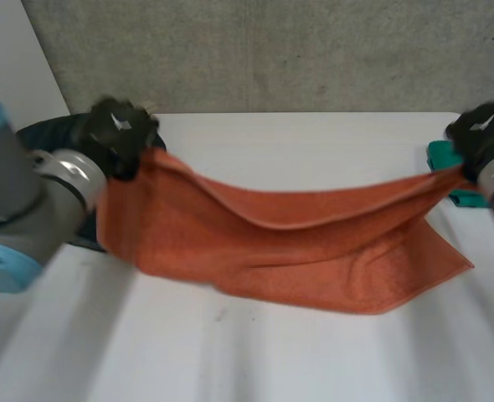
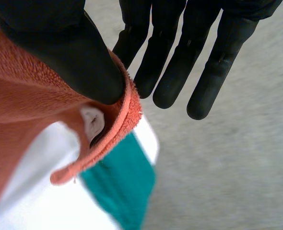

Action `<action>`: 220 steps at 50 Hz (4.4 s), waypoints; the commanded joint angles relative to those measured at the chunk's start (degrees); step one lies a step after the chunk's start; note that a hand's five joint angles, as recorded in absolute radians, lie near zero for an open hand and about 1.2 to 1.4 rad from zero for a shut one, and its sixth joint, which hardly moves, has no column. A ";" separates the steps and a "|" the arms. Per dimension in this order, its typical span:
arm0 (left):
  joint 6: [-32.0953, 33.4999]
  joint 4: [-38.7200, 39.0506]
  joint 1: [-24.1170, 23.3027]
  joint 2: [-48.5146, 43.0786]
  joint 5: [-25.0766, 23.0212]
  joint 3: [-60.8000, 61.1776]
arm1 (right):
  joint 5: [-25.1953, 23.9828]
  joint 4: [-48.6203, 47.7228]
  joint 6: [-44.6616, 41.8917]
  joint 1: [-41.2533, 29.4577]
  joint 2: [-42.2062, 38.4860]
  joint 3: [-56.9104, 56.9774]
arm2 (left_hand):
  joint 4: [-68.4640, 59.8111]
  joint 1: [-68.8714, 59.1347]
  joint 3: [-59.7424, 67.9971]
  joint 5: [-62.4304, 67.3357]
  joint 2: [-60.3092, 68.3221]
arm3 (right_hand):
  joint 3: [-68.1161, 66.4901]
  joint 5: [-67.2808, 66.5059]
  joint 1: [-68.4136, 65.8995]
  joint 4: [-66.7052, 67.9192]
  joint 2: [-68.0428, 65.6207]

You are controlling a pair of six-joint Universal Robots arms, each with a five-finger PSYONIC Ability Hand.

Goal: Fold the laundry.

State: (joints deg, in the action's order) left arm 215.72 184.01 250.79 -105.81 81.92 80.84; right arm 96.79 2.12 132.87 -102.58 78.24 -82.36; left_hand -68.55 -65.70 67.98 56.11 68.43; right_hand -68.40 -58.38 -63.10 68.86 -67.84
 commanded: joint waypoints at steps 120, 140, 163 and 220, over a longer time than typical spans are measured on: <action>-10.03 13.70 4.70 -20.57 0.69 -37.47 | 0.94 -14.92 2.74 2.12 -12.06 26.27 | -11.45 -14.30 12.02 13.89 11.57 | -11.60 -11.62 -16.90 11.14 -12.16; -23.41 26.40 5.06 -22.52 3.60 -24.09 | -0.63 -39.65 3.63 0.89 -13.56 16.12 | -11.45 -14.30 12.02 13.89 11.57 | -11.60 -11.62 -16.90 11.14 -12.16; -14.91 4.89 6.90 -2.93 -2.73 21.01 | -12.77 -12.96 -2.34 11.00 -2.94 -18.36 | -11.45 -14.30 12.02 13.89 11.57 | -11.60 -11.62 -16.90 11.14 -12.16; -6.54 0.56 1.01 -29.02 10.72 -15.45 | 0.68 -21.20 -5.52 -0.16 -41.24 23.21 | 54.26 51.40 -53.68 -51.82 -54.13 | 58.40 58.38 53.10 -58.86 57.84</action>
State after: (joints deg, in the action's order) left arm 209.01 184.16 253.57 -134.10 93.21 65.52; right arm 94.81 -19.49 127.25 -100.74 38.73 -59.71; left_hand -38.37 -32.25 38.72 27.96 37.12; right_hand -38.72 -28.36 -36.93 38.83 -37.67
